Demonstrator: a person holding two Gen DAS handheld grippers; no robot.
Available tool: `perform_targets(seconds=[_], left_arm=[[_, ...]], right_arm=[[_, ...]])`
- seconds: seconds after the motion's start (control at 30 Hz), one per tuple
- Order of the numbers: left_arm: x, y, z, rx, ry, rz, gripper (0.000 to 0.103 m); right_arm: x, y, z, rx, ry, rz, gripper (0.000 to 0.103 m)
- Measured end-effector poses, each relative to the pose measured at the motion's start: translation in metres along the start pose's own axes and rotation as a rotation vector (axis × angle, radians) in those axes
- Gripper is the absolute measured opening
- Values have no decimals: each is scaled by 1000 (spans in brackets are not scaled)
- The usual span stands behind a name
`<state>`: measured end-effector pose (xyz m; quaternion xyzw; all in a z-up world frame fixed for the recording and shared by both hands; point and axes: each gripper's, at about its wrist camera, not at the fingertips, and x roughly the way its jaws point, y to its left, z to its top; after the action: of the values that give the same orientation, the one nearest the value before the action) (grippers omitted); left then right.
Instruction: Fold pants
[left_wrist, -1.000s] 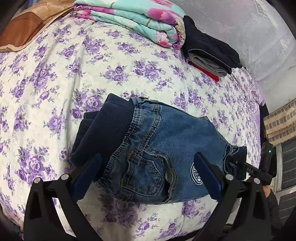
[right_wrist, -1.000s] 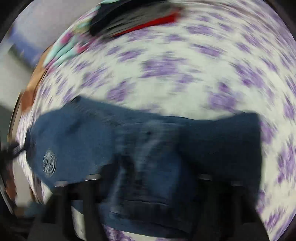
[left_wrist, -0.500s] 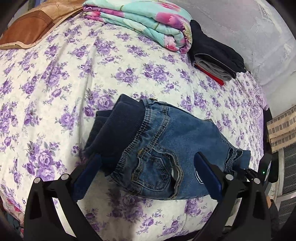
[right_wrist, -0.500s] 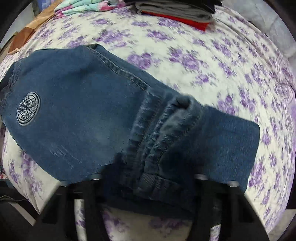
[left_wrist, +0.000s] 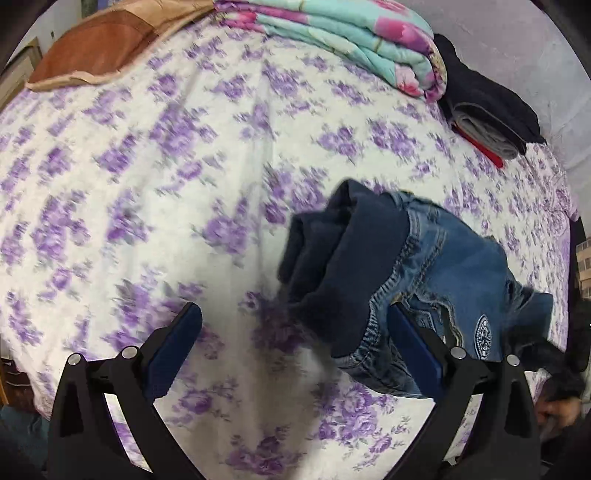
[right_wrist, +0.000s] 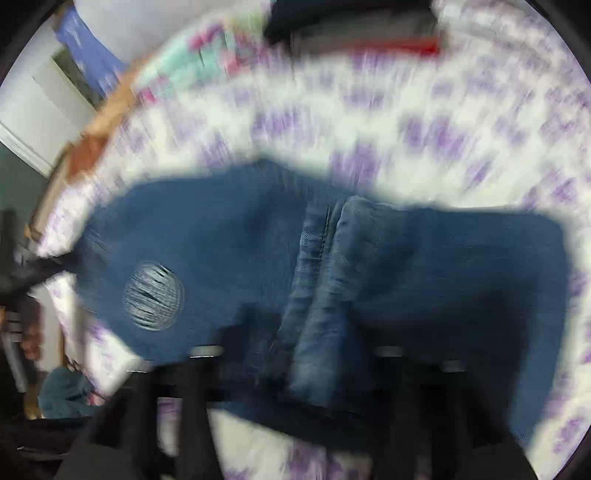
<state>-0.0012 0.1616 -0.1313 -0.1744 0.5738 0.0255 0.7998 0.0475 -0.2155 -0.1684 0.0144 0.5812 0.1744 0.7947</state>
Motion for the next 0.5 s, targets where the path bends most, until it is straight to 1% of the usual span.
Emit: perform_targets(seconds=[0.03,0.07,0.1,0.13,0.17,0.2,0.23,0.27,0.3,0.33,0.37,0.4,0.43,0.47,0.5], left_arm=[[3,-1,0,-1,12,-2,98],[6,-3,-1,2,23,2,98],[7,-4,-1,10,25,5,98],[6,-4,-1,13,21,6,98],[6,-3,0,13,20,4,98],[6,-2,0,9,22,2,98],[5,1,0,1,19,-2,98],[4,3,1,-8,13,-8,98],[1,7,2,-23,1,-13,98],[-1,8,1,-30,-7,-14,98],[-2,10,2,-34,-21,-15,98],[-3,10,4,-30,-29,-13,98],[-2,8,6,-25,-32,-6,98],[-2,6,8,-16,-37,11,98],[-1,5,9,-14,-41,15,98]], right_arm=[[0,9,1,-53,-21,-20,72],[-3,17,3,-82,3,-25,76],[-8,20,4,-79,13,-18,76],[-17,20,5,-62,17,18,76],[-26,18,6,-44,9,56,74],[-43,15,6,-23,-21,125,72],[-56,14,7,-16,-49,162,68],[-69,8,8,-2,-82,141,58],[-72,1,10,26,-93,97,51],[-73,-8,12,63,-104,52,40],[-72,-18,15,100,-123,7,37],[-66,-31,18,142,-150,-86,37],[-61,-37,19,159,-158,-140,35],[-48,-46,20,182,-153,-198,32],[-36,-50,18,173,-130,-215,32]])
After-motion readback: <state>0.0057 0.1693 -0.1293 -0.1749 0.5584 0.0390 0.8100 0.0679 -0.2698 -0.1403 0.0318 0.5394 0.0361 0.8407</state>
